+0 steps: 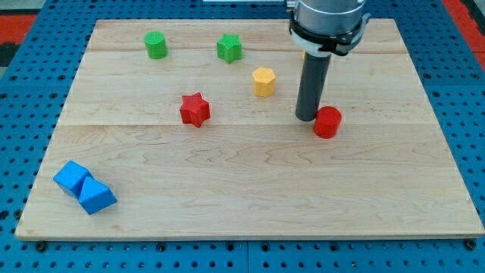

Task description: Move your arm to the bottom of the red star

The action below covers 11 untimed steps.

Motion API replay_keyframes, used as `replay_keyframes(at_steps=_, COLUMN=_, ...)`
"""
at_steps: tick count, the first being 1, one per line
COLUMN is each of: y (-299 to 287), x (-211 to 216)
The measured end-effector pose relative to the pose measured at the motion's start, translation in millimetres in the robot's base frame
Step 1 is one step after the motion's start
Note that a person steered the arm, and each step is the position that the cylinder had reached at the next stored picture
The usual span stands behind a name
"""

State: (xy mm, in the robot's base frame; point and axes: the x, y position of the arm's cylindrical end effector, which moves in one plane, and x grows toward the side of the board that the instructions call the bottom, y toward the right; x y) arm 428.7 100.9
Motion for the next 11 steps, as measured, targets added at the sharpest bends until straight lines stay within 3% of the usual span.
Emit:
replay_keyframes(at_steps=1, y=19.4, x=-6.2)
replay_keyframes(at_steps=3, y=-71.8, x=-19.6)
replay_keyframes(at_steps=8, y=-106.3, x=-20.3)
replay_keyframes(at_steps=9, y=-125.9, x=-10.0)
replay_keyframes(at_steps=11, y=-178.0, x=73.4)
